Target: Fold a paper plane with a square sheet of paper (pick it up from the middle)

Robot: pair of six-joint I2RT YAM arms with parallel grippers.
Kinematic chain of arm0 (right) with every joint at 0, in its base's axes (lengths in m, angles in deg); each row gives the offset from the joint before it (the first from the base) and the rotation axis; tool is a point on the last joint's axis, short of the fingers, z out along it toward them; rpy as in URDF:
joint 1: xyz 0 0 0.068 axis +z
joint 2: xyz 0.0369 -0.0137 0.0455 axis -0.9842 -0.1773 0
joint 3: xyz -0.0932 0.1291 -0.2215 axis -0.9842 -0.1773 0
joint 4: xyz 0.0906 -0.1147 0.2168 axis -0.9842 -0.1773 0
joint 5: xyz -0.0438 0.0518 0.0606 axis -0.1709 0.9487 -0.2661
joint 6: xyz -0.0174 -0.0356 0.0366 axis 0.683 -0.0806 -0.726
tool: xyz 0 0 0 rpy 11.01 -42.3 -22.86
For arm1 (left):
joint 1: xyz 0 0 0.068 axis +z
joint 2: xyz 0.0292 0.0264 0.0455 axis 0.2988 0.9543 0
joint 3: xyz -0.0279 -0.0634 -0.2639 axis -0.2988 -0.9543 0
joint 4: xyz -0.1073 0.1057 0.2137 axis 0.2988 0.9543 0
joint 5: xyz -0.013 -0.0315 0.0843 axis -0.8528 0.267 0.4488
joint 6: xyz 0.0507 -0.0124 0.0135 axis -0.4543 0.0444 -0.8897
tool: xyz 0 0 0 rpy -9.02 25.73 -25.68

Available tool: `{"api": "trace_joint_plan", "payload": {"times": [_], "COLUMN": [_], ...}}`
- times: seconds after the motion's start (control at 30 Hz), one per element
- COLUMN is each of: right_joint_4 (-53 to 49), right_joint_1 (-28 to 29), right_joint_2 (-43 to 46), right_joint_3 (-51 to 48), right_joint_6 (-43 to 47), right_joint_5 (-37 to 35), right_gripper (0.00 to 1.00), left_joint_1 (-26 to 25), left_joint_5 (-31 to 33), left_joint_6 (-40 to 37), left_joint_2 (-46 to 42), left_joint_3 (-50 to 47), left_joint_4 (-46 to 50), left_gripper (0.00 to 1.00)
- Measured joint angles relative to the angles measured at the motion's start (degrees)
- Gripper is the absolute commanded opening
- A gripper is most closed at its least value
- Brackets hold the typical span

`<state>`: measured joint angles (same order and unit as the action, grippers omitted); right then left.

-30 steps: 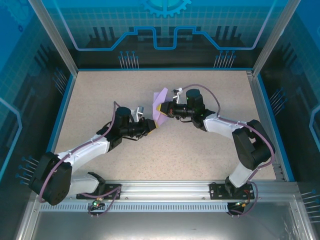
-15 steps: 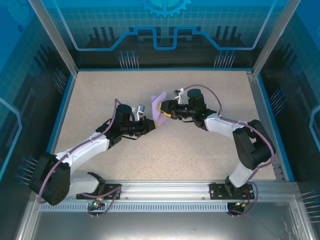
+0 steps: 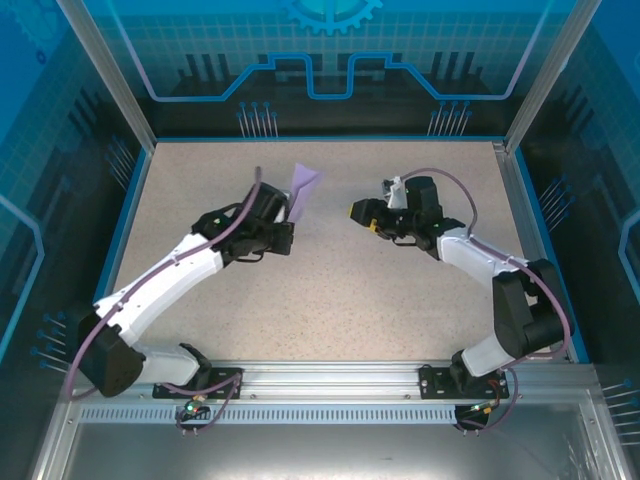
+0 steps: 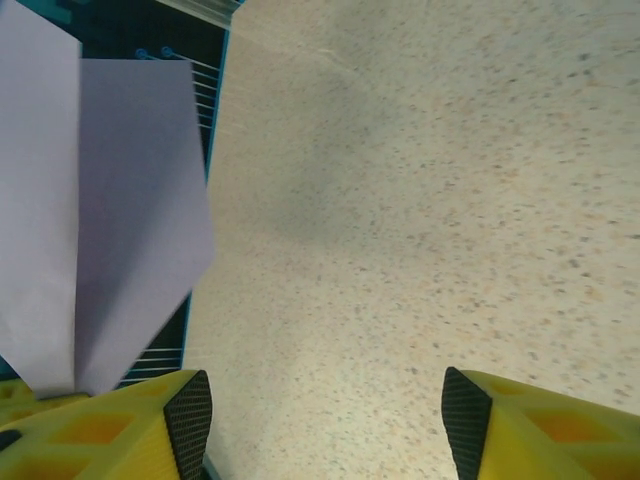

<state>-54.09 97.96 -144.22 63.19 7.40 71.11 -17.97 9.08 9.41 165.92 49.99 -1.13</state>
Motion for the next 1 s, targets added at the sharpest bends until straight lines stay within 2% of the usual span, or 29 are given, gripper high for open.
{"api": "trace_joint_plan", "payload": {"times": [0.1, 0.23, 0.37, 0.47, 0.57, 0.77, 0.9, 1.0], "right_joint_4": [-1.4, -3.0, -4.2, -4.2, -4.1, -3.5, -3.2, -2.7], "right_joint_1": [-1.4, -3.8, -6.5, -8.0, -9.5, -10.7, -10.7, -10.7], "right_joint_2": [0.9, 2.6, 4.1, 5.1, 5.9, 6.2, 6.2, 6.1], "right_joint_3": [-1.3, -3.9, -4.7, -4.7, -4.9, -5.6, -6.0, -6.0], "right_joint_6": [1.5, 2.8, 3.7, 3.9, 4.1, 4.1, 4.0, 3.9], "right_joint_5": [-0.5, -0.6, -0.4, 0.7, 1.8, 3.4, 4.2, 5.1], "right_gripper": [0.67, 0.69, 0.7, 0.7, 0.7, 0.69, 0.69, 0.68], "left_joint_1": [-4.1, -9.4, -15.3, -18.6, -20.8, -24.9, -26.8, -27.5], "left_joint_5": [12.1, 25.1, 35.2, 40.1, 42.4, 43.2, 41.9, 40.4], "left_joint_6": [-3.1, -5.5, -7.5, -8.7, -11.0, -18.2, -21.4, -23.3], "left_joint_2": [5.0, 12.5, 21.4, 27.3, 30.8, 33.3, 36.0, 36.2], "left_joint_3": [3.0, 5.5, 8.2, 9.1, 9.0, 6.0, 4.3, 3.1], "left_joint_4": [5.4, 10.4, 13.1, 13.4, 12.6, 4.2, -0.2, -2.3], "left_gripper": [0.08, 0.07, 0.07, 0.08, 0.1, 0.11, 0.15, 0.22]}}
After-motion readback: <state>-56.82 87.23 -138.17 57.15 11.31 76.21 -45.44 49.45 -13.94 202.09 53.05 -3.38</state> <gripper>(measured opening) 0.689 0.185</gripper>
